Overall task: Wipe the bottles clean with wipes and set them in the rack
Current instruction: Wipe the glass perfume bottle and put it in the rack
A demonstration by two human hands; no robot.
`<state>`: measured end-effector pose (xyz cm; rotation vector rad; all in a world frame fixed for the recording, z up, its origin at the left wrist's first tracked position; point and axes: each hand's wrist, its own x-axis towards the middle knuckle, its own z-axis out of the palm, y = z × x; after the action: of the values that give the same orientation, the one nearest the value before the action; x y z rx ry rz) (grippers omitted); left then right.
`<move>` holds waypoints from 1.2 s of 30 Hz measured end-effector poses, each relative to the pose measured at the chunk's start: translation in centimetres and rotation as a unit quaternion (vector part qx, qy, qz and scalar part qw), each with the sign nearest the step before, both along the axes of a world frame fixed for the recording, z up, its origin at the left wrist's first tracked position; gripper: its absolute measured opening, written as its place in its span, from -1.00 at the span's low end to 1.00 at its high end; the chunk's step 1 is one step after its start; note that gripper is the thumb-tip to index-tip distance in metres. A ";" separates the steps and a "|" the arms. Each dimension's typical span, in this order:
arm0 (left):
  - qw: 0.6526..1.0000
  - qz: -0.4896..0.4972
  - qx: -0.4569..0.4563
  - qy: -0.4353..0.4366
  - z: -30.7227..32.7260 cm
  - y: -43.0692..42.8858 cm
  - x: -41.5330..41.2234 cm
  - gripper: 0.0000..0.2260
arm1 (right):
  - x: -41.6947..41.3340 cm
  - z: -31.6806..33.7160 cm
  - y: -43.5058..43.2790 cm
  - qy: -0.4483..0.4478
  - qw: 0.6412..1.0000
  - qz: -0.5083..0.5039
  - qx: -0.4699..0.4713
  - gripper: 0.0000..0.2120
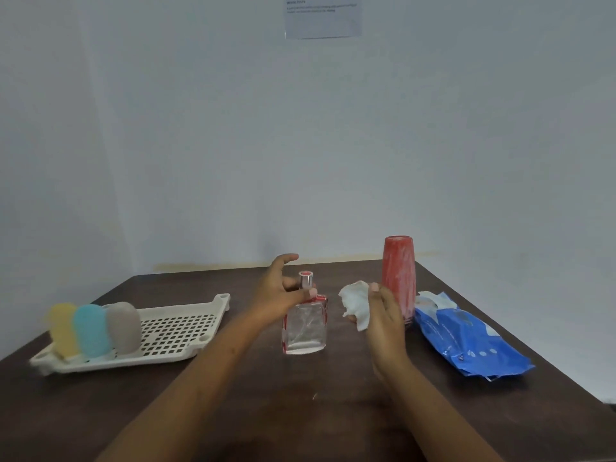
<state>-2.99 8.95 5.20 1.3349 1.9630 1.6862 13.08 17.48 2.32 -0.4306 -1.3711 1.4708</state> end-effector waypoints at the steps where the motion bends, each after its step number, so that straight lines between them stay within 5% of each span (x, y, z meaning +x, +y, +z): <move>1: 1.000 -0.009 0.002 -0.009 -0.1 -0.8 0.0 -0.41 | -0.5 0.3 0.0 -0.008 1.000 0.007 0.027 -0.82; 8: 0.998 -0.043 0.022 -0.033 -0.9 -3.6 -0.8 -0.44 | -4.1 3.8 -0.8 -0.095 0.936 0.034 0.336 -0.89; 12: 0.996 -0.084 0.017 -0.010 -0.7 -3.4 -1.4 -0.66 | -5.3 4.7 -1.3 -0.219 0.796 0.018 0.564 -0.84; 14: 0.996 -0.088 0.010 0.017 -0.6 -3.4 -1.6 -0.82 | -5.5 4.8 -1.0 -0.240 0.770 0.016 0.590 -0.83; 21: 0.996 -0.087 0.014 0.026 -0.9 -3.5 -1.4 -0.80 | -5.7 5.4 -1.8 -0.263 0.814 0.014 0.517 -0.82; 25: 0.996 -0.075 0.036 0.024 -1.5 -3.4 -1.4 -0.78 | -4.8 3.6 -2.3 -0.237 0.789 -0.075 0.562 -0.83; 29: 0.995 -0.087 0.041 0.015 -1.5 -3.4 -1.6 -0.78 | -5.1 4.2 -2.0 -0.242 0.753 -0.042 0.611 -0.87; 36: 0.995 -0.089 0.044 -0.012 -2.0 -3.4 -1.9 -0.71 | -6.2 5.1 -0.2 -0.243 0.838 0.021 0.488 -0.87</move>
<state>-4.86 5.58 3.22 1.4645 1.7187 1.7127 6.92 17.27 7.42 -0.0896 -2.3280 0.5194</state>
